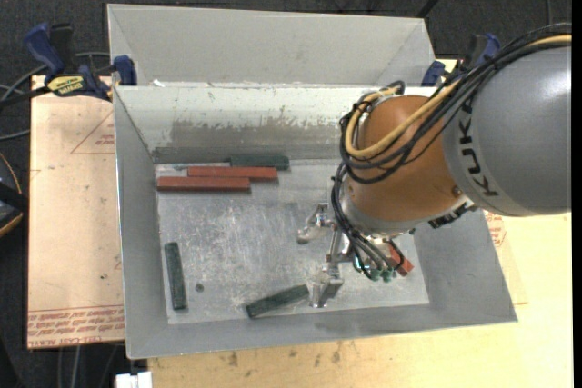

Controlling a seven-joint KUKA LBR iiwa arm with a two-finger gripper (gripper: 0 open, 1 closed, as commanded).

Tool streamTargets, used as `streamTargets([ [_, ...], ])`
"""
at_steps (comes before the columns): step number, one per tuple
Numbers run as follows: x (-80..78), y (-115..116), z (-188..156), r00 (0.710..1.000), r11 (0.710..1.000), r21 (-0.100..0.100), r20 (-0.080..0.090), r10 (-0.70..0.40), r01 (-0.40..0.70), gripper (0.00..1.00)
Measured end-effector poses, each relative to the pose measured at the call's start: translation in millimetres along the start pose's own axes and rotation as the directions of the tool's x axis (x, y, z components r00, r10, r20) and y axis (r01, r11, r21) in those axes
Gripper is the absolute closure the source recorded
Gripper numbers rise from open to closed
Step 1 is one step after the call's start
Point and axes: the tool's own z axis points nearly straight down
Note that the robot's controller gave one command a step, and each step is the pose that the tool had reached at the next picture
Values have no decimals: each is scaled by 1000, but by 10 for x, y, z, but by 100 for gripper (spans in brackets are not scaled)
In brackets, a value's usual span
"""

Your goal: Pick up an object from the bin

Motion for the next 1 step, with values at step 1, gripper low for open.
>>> streamTargets([
  [1, -18, -3, -35, 1000, 1000, -1, 7, 2, -2, 0],
])
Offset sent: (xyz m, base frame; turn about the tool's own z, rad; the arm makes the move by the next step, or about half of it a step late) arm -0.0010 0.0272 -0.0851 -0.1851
